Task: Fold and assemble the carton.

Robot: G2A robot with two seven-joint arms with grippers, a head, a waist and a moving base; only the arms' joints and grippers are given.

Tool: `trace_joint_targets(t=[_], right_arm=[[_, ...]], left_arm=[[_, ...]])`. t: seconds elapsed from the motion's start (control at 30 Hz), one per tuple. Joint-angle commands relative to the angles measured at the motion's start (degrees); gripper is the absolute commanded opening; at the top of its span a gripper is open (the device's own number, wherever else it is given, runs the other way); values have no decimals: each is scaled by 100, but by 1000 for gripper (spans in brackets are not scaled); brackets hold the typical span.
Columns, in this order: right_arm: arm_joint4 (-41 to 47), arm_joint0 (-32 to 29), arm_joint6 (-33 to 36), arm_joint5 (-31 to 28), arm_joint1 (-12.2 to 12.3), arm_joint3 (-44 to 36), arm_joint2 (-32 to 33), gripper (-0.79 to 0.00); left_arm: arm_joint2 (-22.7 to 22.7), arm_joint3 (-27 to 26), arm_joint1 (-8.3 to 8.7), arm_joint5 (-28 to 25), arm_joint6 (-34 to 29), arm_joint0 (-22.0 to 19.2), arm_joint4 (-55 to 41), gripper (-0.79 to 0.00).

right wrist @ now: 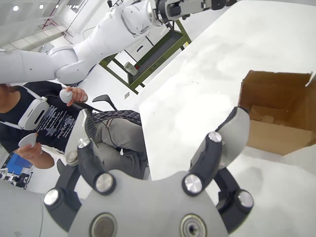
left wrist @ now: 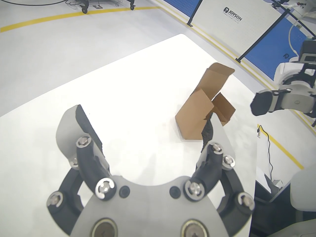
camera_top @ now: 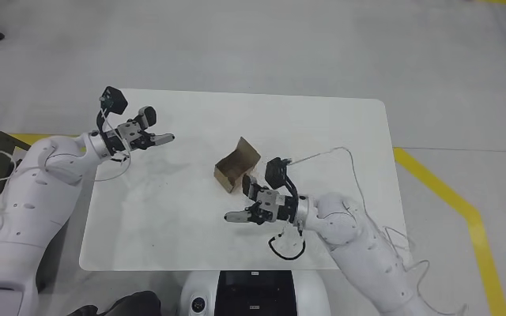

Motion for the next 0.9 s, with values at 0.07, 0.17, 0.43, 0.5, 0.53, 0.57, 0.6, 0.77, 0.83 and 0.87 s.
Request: trace_joint_targets(t=[0.07,0.17,0.43,0.5,0.53,0.57,0.6,0.77,0.83,0.87], right_arm=[[-189,-115,-229,-11,78,-224,374,0],[-555,-43,-466,-74,109,-164,567,0],[-1490,560,-869,-183,55,564,290,0],[-1541,743,-897,-112,21,782,148,0],[-1548,839,-907,-77,4,890,88,0],[-1598,943,-914,-8,-12,1003,39,0],[-1633,1032,-927,50,-30,1094,-20,0],[-1843,1396,-906,372,-104,1415,-258,-114],[-1862,1491,-864,459,-128,1512,-344,-240],[-1891,1543,-835,527,-139,1563,-378,-317]], left_arm=[[-38,13,-4,-9,-2,15,-2,0],[-47,-7,-12,-30,-5,15,5,0],[-50,6,-38,-83,-28,-8,-1,0],[-57,5,-43,-91,-31,-14,-4,0],[-60,6,-45,-93,-26,-14,-3,0],[-61,1,-48,-96,-25,-13,-2,0],[-62,-2,-52,-99,-24,-12,-3,0],[-58,-18,-67,-112,-45,-18,5,0],[-59,-12,-71,-125,-59,-24,10,0],[-60,-9,-74,-127,-63,-26,10,0]])
